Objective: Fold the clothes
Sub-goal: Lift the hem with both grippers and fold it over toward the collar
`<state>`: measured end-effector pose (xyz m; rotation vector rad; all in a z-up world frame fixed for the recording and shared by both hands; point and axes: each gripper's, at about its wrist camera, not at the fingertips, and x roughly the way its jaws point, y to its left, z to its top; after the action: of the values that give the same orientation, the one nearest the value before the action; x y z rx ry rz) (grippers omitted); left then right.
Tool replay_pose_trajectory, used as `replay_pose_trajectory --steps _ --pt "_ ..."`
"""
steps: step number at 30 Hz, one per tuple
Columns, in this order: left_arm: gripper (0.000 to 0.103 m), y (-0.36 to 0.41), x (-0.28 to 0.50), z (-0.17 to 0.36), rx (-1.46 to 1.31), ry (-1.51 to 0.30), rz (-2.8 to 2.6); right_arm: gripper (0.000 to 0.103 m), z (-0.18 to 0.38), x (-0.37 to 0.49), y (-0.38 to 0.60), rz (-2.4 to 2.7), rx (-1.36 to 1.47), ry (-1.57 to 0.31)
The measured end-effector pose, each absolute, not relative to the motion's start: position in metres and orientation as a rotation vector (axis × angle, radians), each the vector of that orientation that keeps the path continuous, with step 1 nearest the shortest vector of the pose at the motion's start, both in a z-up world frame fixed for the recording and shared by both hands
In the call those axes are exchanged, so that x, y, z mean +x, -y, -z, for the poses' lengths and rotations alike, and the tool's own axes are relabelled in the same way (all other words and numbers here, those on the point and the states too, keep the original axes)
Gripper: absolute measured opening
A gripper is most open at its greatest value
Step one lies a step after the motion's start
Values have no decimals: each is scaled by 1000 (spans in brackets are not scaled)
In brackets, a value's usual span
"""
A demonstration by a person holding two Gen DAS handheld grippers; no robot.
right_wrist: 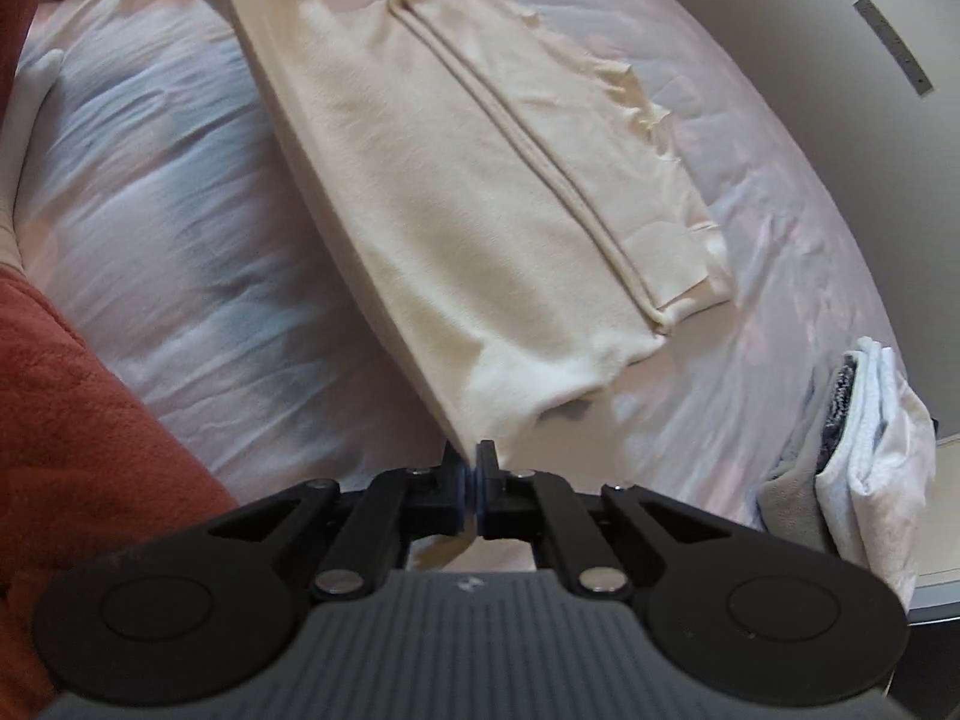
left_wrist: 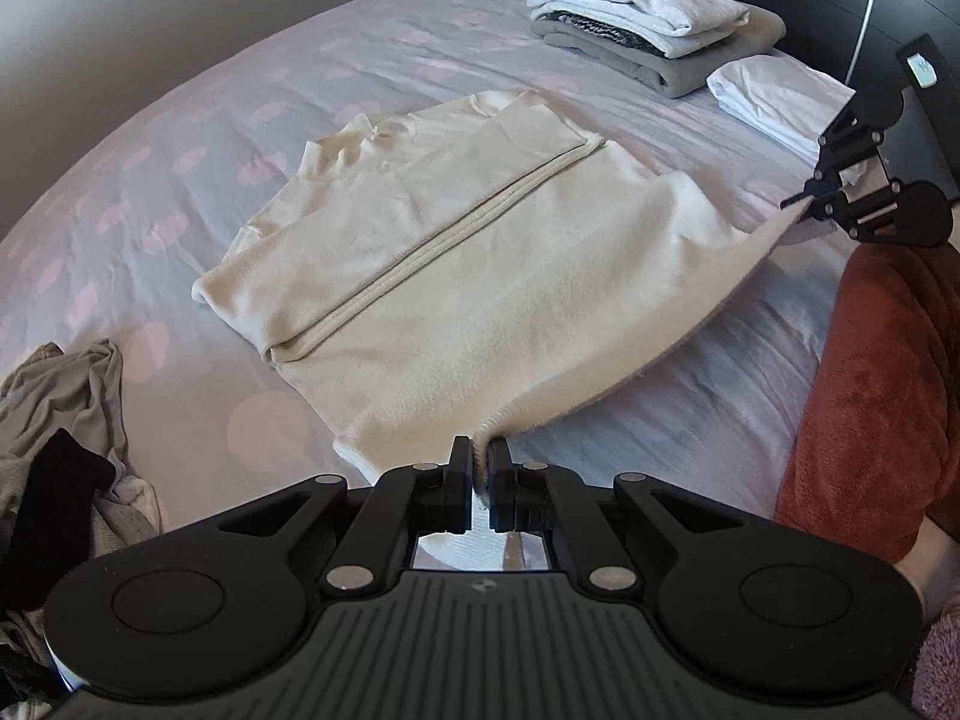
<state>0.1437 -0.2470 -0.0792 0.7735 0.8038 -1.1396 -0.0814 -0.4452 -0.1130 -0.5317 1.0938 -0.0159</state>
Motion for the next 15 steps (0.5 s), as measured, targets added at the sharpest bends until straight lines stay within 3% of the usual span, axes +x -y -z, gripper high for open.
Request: replay_pose_trajectory --steps 6,15 --pt "3 247 129 63 835 -691 1122 4 85 -106 437 72 -516 -1005" --pt "3 248 110 39 921 -522 1089 4 56 -69 453 154 -556 -949"
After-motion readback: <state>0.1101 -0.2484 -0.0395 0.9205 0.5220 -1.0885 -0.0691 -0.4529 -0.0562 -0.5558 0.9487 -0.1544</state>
